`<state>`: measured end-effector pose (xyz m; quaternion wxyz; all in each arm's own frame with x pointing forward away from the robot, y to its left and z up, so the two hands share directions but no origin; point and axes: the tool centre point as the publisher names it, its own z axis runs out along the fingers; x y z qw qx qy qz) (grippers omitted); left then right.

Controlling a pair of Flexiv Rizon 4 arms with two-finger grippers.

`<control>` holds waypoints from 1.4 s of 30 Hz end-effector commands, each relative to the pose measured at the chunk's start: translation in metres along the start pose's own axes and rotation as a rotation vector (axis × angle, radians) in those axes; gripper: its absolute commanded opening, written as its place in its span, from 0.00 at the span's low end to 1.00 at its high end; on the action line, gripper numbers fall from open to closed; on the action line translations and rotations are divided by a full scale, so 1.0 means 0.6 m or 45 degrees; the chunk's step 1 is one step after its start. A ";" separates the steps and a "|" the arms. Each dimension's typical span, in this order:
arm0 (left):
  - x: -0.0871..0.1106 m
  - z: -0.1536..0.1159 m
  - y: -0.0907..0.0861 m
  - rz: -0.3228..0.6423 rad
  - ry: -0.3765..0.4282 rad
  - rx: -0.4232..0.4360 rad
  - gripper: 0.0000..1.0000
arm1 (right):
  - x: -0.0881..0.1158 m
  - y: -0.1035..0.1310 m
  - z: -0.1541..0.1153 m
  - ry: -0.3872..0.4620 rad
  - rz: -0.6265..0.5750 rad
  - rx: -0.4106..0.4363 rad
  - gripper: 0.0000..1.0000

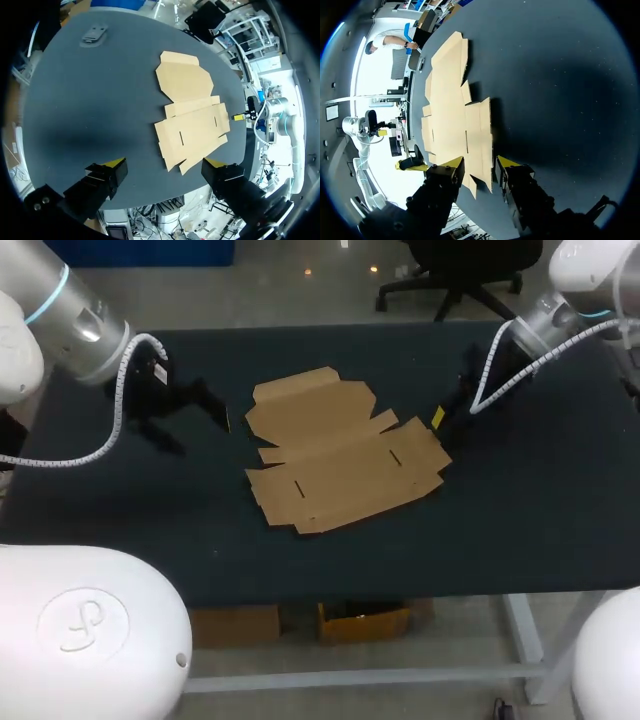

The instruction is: Assemble the packaging by folding the flat box into shape, placing the metal phone stand inside, and closing the box properly

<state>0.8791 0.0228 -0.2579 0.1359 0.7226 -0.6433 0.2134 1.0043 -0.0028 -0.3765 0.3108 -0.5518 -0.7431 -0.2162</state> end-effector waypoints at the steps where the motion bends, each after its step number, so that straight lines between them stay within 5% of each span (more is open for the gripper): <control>1: 0.000 -0.003 0.003 0.000 -0.006 0.003 1.00 | -0.006 0.012 0.008 0.014 -0.003 0.042 0.38; 24: -0.004 -0.006 0.003 0.008 -0.004 0.011 1.00 | -0.020 0.024 0.048 0.086 0.051 0.056 0.28; 27: -0.004 -0.006 0.002 0.013 0.000 0.012 1.00 | -0.019 0.024 0.050 0.102 0.056 0.045 0.22; 31: -0.003 -0.006 0.002 0.018 0.001 0.013 1.00 | -0.018 0.024 0.056 0.121 0.062 0.030 0.00; 42: -0.008 -0.008 0.006 0.017 0.003 0.011 1.00 | -0.007 0.006 0.057 0.122 0.073 -0.062 0.00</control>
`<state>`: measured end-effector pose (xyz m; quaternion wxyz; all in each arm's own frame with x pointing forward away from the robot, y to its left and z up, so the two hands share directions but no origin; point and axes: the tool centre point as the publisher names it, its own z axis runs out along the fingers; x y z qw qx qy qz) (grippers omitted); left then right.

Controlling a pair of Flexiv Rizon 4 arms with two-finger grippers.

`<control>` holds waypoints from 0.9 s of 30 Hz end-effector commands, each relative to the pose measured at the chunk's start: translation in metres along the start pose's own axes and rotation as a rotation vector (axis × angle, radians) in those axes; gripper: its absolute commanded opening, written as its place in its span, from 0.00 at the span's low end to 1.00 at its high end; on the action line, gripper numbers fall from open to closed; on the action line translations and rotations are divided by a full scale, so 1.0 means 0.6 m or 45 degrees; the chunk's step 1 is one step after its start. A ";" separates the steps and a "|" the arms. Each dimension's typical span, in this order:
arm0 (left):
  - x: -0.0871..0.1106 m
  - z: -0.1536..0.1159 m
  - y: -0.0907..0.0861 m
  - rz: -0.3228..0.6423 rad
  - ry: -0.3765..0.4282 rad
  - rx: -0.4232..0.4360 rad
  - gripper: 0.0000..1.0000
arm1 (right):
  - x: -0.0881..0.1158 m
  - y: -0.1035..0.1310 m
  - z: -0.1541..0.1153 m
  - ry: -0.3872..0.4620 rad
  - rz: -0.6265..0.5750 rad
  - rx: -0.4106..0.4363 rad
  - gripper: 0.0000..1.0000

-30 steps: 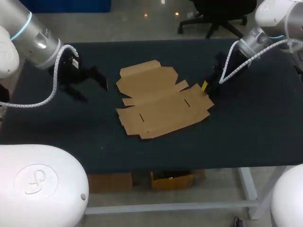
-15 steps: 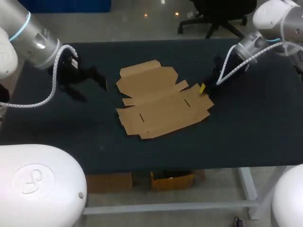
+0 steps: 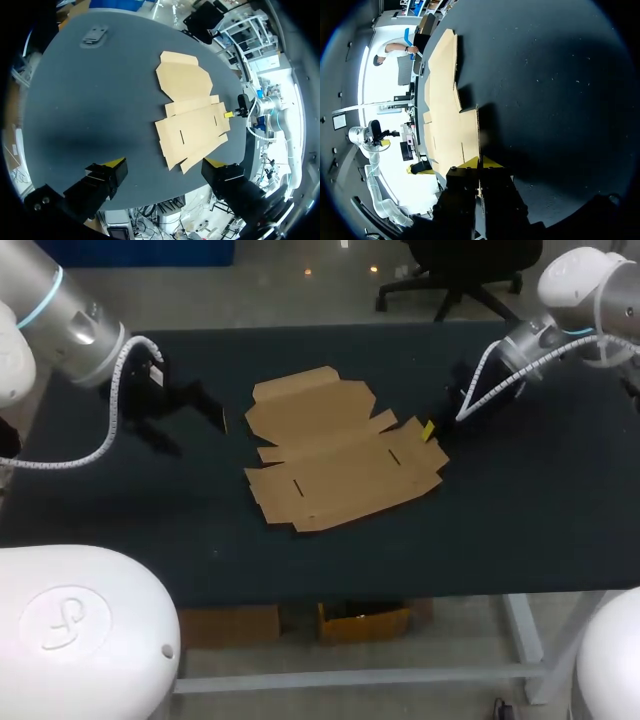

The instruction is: Assemble the packaging by folding the flat box into shape, placing the metal phone stand inside, and closing the box properly

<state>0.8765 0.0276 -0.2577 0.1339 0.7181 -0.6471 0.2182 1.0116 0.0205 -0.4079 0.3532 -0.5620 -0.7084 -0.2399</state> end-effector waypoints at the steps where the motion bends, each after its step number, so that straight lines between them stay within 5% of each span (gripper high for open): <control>1: -0.001 -0.004 0.003 0.000 -0.002 0.003 1.00 | 0.007 -0.023 -0.005 -0.012 -0.004 -0.069 0.00; 9: 0.000 -0.002 0.006 0.014 0.005 -0.004 1.00 | 0.021 -0.076 -0.027 0.019 -0.026 -0.233 0.00; 27: 0.006 0.001 0.022 0.036 0.004 -0.021 1.00 | 0.027 -0.150 -0.011 0.068 0.024 -0.355 0.00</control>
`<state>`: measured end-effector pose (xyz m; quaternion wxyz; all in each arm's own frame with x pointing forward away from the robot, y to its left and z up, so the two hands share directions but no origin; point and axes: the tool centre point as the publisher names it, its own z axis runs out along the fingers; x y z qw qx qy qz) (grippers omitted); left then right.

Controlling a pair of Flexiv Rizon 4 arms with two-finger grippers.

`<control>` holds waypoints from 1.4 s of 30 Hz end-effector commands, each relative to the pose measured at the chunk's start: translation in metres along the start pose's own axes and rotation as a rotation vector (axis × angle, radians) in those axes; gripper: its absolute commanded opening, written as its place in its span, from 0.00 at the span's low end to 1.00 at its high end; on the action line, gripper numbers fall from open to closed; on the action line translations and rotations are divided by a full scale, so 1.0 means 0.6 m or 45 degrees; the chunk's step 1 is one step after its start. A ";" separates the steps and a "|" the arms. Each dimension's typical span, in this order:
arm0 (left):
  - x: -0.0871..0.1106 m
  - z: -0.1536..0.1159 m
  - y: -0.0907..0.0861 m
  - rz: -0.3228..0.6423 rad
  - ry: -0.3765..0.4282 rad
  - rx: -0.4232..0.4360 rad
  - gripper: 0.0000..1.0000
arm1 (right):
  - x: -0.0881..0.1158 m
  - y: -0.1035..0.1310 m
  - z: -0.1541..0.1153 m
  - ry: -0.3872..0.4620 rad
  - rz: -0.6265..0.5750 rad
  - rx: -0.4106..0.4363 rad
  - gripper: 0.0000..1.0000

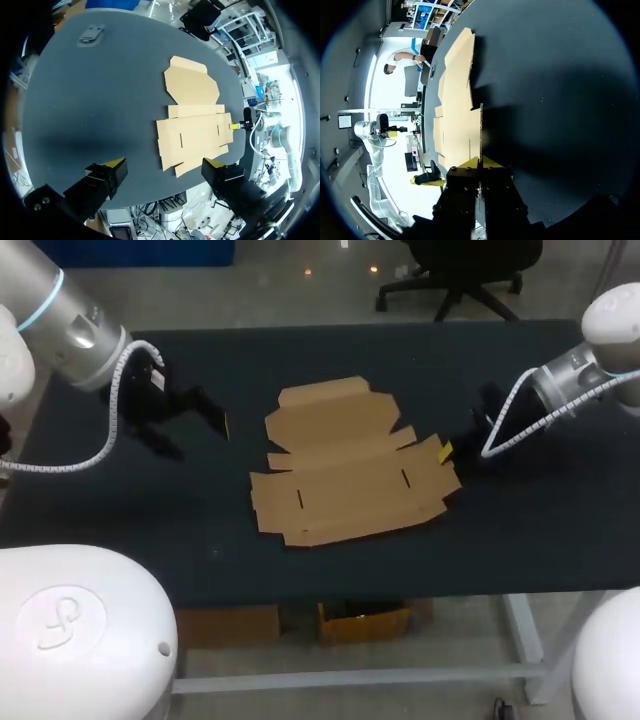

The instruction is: Assemble the packaging by folding the flat box into shape, placing the metal phone stand inside, and closing the box properly

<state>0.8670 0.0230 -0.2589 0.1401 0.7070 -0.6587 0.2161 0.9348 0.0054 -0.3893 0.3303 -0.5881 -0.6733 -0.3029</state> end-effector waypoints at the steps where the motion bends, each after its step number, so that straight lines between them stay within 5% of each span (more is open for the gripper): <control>1: 0.002 -0.003 0.006 0.002 -0.004 0.003 1.00 | 0.003 -0.019 -0.005 0.003 0.000 -0.169 0.00; 24: 0.020 0.000 0.023 0.023 -0.011 0.003 1.00 | -0.002 -0.052 -0.019 0.145 -0.003 -0.139 0.00; 42: 0.031 0.003 0.033 0.041 -0.002 0.004 1.00 | 0.011 -0.080 -0.013 0.142 0.002 -0.120 0.00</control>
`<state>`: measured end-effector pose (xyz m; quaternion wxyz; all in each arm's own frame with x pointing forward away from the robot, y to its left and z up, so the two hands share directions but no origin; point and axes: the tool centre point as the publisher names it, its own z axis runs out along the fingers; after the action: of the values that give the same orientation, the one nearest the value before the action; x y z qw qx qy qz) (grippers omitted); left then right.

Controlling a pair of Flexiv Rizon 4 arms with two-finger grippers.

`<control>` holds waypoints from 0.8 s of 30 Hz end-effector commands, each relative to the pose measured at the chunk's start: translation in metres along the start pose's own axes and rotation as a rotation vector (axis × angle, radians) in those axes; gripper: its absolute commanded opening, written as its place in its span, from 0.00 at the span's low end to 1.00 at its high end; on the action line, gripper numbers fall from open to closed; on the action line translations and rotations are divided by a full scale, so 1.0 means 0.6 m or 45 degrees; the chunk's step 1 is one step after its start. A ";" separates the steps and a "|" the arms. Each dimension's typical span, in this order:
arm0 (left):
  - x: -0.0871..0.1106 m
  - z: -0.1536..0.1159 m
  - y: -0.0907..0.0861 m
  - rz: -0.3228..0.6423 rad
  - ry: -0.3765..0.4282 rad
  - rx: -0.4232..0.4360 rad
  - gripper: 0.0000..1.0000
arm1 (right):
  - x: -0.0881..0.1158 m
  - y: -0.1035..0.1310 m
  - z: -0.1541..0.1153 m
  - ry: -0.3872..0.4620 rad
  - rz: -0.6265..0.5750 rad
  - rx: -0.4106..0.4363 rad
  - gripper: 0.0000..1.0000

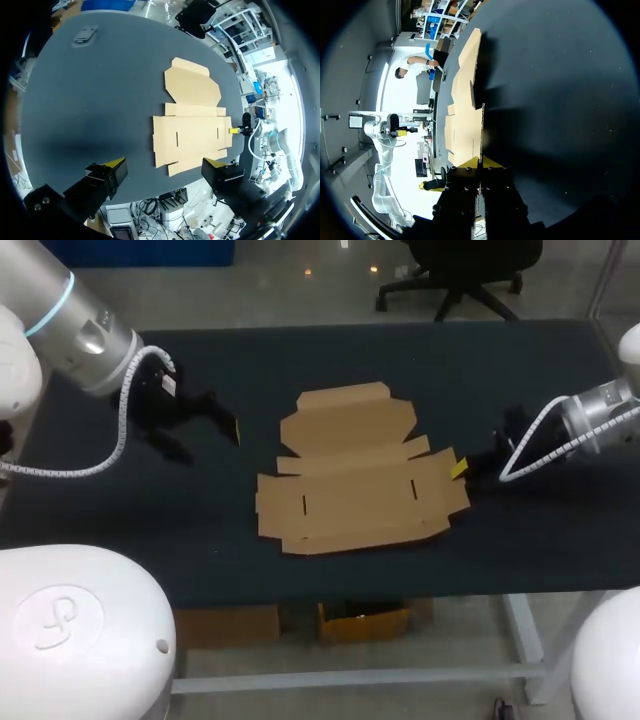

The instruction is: Assemble the packaging by folding the flat box into shape, placing the metal phone stand inside, and closing the box properly

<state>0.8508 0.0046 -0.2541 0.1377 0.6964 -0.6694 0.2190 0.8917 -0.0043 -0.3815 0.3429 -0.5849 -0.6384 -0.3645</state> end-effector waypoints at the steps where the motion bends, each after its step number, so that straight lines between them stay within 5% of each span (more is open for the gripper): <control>1: 0.002 -0.002 0.004 0.003 -0.005 0.005 1.00 | 0.004 -0.009 0.002 -0.004 -0.004 -0.009 0.00; 24: 0.001 -0.003 0.011 0.021 -0.007 -0.003 1.00 | -0.001 -0.042 0.016 0.039 0.022 -0.027 0.00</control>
<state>0.8465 0.0046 -0.2540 0.1373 0.6908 -0.6758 0.2175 0.8670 0.0027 -0.3863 0.3475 -0.5900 -0.6245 -0.3756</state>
